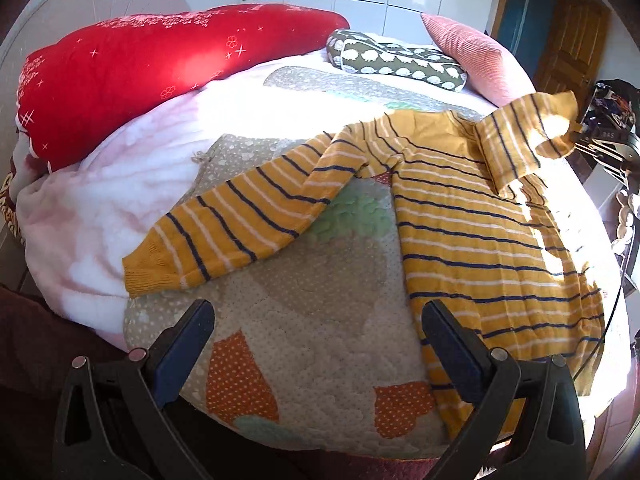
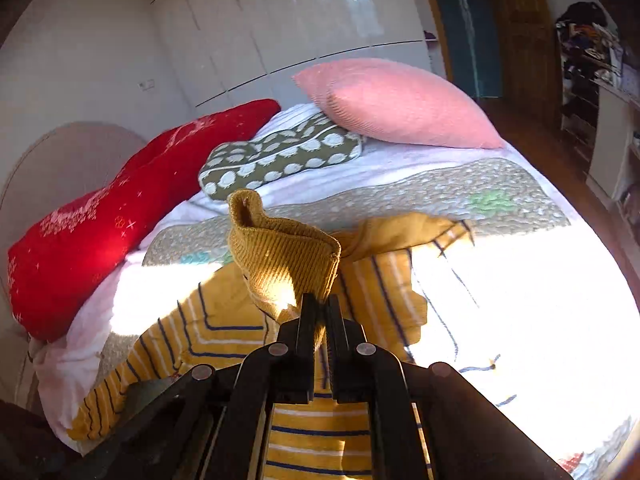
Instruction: Fold small clothes
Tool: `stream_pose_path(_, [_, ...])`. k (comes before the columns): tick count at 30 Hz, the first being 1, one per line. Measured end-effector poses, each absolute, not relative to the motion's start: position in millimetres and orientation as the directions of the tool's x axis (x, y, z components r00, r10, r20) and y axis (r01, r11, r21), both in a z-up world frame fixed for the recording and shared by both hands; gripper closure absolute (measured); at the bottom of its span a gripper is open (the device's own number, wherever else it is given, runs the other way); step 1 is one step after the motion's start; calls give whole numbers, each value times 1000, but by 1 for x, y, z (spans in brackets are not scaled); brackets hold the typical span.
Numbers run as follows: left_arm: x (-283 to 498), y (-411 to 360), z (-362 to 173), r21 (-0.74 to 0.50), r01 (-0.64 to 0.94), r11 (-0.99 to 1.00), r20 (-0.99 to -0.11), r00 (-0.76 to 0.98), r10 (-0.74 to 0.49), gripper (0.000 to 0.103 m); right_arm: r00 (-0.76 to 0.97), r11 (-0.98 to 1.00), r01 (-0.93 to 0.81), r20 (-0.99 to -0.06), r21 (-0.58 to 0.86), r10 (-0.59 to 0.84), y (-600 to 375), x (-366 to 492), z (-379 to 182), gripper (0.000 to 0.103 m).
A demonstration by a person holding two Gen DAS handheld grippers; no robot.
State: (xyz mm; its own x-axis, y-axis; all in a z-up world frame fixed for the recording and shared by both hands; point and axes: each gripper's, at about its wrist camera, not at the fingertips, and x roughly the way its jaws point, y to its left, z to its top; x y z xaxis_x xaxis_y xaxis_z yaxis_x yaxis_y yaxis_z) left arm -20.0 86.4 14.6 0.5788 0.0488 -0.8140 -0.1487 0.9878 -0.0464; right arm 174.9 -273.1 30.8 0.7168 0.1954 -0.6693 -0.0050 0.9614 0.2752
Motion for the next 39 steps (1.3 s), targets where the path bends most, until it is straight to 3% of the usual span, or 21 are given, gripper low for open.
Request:
stream_pose_path(6, [-22,52,16,-64,-87,994,-816,577,-2,0,687,882,407,-715,238,-124,-448,120,19,96])
stream_pose_path(9, [-23,40,11,-67,-79,995,-824,567,-10,0,623,821,558,-715,123,-317,-495,85,13,95])
stream_pose_path(11, [-24,34,10,-59,-74,995,-824,567,-7,0,602,785,608,-712,116,-361,-516,62,10,90])
stream_pose_path(12, [-25,31,9,-59,-69,996,-823,568,-10,0,608,784,606,-716,137,-345,-520,50,8,88])
stream_pose_path(14, [-25,27,6,-70,-57,996,-827,562,-26,0,626,801,568,-732,190,-270,-518,32,3,69])
stream_pose_path(16, [-25,24,-1,-97,-43,994,-831,553,-57,0,659,830,487,-738,271,-146,-501,10,-5,65])
stream_pose_path(21, [-27,16,-26,-173,0,985,-849,506,-149,0,647,842,221,-720,493,251,-412,-34,-46,64])
stream_pose_path(29, [-23,-11,-56,-323,86,942,-838,437,-327,0,565,840,119,-731,530,381,-341,-64,-77,63])
stream_pose_path(31, [-22,-21,-65,-338,90,937,-848,403,-345,15,575,828,128,-721,546,387,-338,-66,-82,63])
stream_pose_path(32, [-22,-25,-68,-312,88,946,-861,394,-321,45,571,816,128,-715,564,404,-338,-67,-85,76])
stream_pose_path(33, [-23,-28,-69,-241,77,967,-880,402,-252,66,567,805,127,-708,579,420,-340,-68,-86,90])
stream_pose_path(34, [-24,-27,-68,-228,82,970,-883,403,-241,70,558,796,126,-706,592,437,-341,-69,-87,93])
stream_pose_path(35, [-25,-22,-66,-256,78,964,-878,398,-265,82,555,792,132,-706,596,440,-341,-72,-86,93])
stream_pose_path(37, [-26,-8,-63,-308,50,950,-877,372,-304,86,554,797,135,-712,589,432,-346,-83,-84,94])
stream_pose_path(39, [-31,-5,-56,-285,46,958,-886,368,-281,90,540,786,135,-710,603,452,-349,-99,-80,98])
